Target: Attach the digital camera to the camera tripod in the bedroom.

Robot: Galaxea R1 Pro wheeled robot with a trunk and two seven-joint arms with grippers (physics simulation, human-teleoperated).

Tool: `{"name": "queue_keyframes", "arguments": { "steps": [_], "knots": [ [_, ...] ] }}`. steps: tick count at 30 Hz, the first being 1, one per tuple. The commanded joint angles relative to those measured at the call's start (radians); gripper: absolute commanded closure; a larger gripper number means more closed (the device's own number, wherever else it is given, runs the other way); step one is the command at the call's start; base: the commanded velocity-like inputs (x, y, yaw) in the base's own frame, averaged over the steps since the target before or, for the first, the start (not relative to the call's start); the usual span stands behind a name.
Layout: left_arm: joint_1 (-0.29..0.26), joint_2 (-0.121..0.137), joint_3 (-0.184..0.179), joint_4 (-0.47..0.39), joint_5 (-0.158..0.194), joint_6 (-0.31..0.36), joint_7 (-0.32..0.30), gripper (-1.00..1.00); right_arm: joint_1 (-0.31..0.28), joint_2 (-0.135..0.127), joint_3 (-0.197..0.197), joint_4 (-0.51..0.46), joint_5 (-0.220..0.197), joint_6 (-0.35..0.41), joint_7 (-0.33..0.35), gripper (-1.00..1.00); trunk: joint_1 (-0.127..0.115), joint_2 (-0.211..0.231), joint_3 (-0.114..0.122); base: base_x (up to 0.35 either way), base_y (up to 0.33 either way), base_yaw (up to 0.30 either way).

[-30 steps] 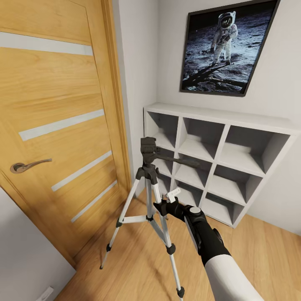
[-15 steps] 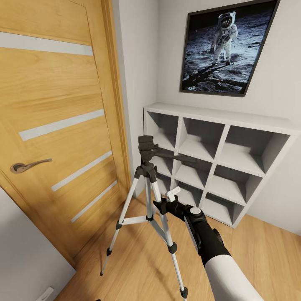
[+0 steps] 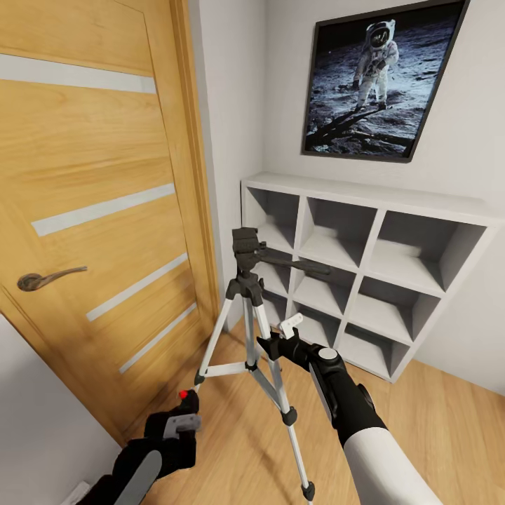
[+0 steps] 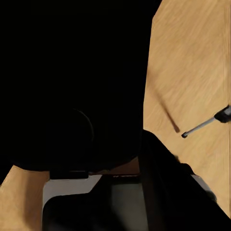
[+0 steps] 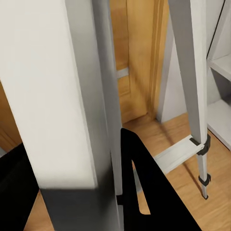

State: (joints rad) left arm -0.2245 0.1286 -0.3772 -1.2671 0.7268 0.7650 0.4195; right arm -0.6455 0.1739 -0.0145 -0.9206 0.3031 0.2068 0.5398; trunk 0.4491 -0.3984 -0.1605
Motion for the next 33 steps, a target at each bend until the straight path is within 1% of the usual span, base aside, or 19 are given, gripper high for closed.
{"name": "queue_keyframes", "arguments": {
  "steps": [1, 3, 5, 6, 8, 11, 14, 16, 17, 19, 20, 21, 24, 25, 26, 28, 29, 31, 33],
  "knots": [
    [-0.002, 0.001, 0.007, -0.023, 0.008, 0.019, 0.013, 1.0, 0.0, 0.001, -0.002, 0.054, 0.011, 0.008, 0.008, 1.0, 0.001, -0.002, -0.002, 0.0, 0.0, 0.0],
    [-0.012, 0.001, 0.042, -0.087, 0.008, 0.062, 0.026, 1.0, 0.0, 0.001, -0.003, 0.066, 0.011, 0.008, 0.008, 1.0, 0.001, -0.002, -0.002, 0.0, 0.0, 0.0],
    [-0.037, 0.0, 0.067, -0.118, 0.008, 0.088, 0.032, 1.0, 0.0, 0.001, -0.003, 0.071, 0.011, 0.008, 0.008, 1.0, 0.001, -0.002, -0.002, 0.0, 0.0, 0.0],
    [-0.091, 0.0, 0.11, -0.146, 0.008, 0.152, 0.036, 1.0, 0.0, 0.001, -0.003, 0.074, 0.012, 0.008, 0.008, 1.0, 0.001, -0.002, -0.002, 0.0, 0.0, 0.0],
    [-0.116, 0.0, 0.132, -0.155, 0.008, 0.177, 0.037, 1.0, 0.0, 0.001, -0.003, 0.074, 0.013, 0.008, 0.009, 1.0, 0.001, -0.002, -0.002, 0.0, 0.0, 0.0],
    [-0.209, 0.0, 0.193, -0.167, 0.007, 0.219, 0.047, 1.0, 0.0, 0.001, -0.004, 0.075, 0.013, 0.007, 0.01, 1.0, 0.001, -0.002, -0.002, 0.0, 0.0, 0.0],
    [-0.286, 0.0, 0.21, -0.17, 0.007, 0.238, 0.063, 1.0, 0.0, -0.001, -0.004, 0.075, 0.012, 0.007, 0.011, 1.0, 0.001, -0.002, -0.002, 0.0, 0.0, 0.0],
    [-0.353, 0.0, 0.216, -0.17, 0.011, 0.254, 0.074, 1.0, 0.0, -0.006, -0.003, 0.075, 0.012, 0.007, 0.012, 1.0, 0.001, -0.002, -0.002, 0.0, 0.0, 0.0],
    [-0.402, 0.0, 0.219, -0.167, 0.015, 0.261, 0.079, 1.0, 0.0, -0.009, -0.003, 0.075, 0.012, 0.007, 0.012, 1.0, 0.001, -0.002, -0.002, 0.0, 0.0, 0.0],
    [-0.452, -0.001, 0.221, -0.163, 0.019, 0.265, 0.083, 1.0, 0.0, -0.011, -0.003, 0.075, 0.011, 0.007, 0.012, 1.0, 0.001, -0.002, -0.002, 0.0, 0.0, 0.0],
    [-0.502, -0.003, 0.222, -0.154, 0.022, 0.269, 0.085, 1.0, 0.0, -0.011, -0.003, 0.075, 0.011, 0.007, 0.012, 1.0, 0.001, -0.002, -0.002, 0.0, 0.0, 0.0],
    [-0.527, -0.006, 0.222, -0.145, 0.024, 0.27, 0.085, 1.0, 0.0, -0.012, -0.003, 0.075, 0.011, 0.007, 0.012, 1.0, 0.001, -0.002, -0.002, 0.0, 0.0, 0.0],
    [-0.629, -0.025, 0.223, -0.09, 0.027, 0.274, 0.087, 1.0, 0.0, -0.012, -0.003, 0.075, 0.01, 0.008, 0.011, 1.0, 0.001, -0.002, -0.002, 0.0, 0.0, 0.0],
    [-0.753, -0.064, 0.222, 0.003, 0.029, 0.276, 0.089, 1.0, 0.0, -0.013, -0.002, 0.075, 0.01, 0.008, 0.012, 1.0, 0.001, -0.002, -0.002, 0.0, 0.0, 0.0],
    [-0.805, -0.08, 0.222, 0.045, 0.029, 0.277, 0.089, 1.0, 0.0, -0.013, -0.003, 0.075, 0.011, 0.008, 0.013, 1.0, 0.001, -0.002, -0.002, 0.0, 0.0, 0.0],
    [-0.859, -0.099, 0.222, 0.091, 0.029, 0.277, 0.089, 1.0, 0.0, -0.013, -0.003, 0.075, 0.011, 0.008, 0.014, 1.0, 0.001, -0.002, -0.002, 0.0, 0.0, 0.0],
    [-0.917, -0.117, 0.222, 0.142, 0.029, 0.278, 0.089, 1.0, 0.0, -0.014, -0.003, 0.075, 0.011, 0.008, 0.014, 1.0, 0.001, -0.002, -0.002, 0.0, 0.0, 0.0],
    [-0.976, -0.132, 0.222, 0.196, 0.029, 0.278, 0.09, 1.0, 0.0, -0.014, -0.004, 0.075, 0.011, 0.008, 0.015, 1.0, 0.001, -0.002, -0.002, 0.0, 0.0, 0.0],
    [-1.097, -0.155, 0.222, 0.303, 0.03, 0.278, 0.089, 1.0, 0.0, -0.014, -0.003, 0.075, 0.011, 0.008, 0.015, 1.0, 0.001, -0.002, -0.002, 0.0, 0.0, 0.0]
  ]
}}
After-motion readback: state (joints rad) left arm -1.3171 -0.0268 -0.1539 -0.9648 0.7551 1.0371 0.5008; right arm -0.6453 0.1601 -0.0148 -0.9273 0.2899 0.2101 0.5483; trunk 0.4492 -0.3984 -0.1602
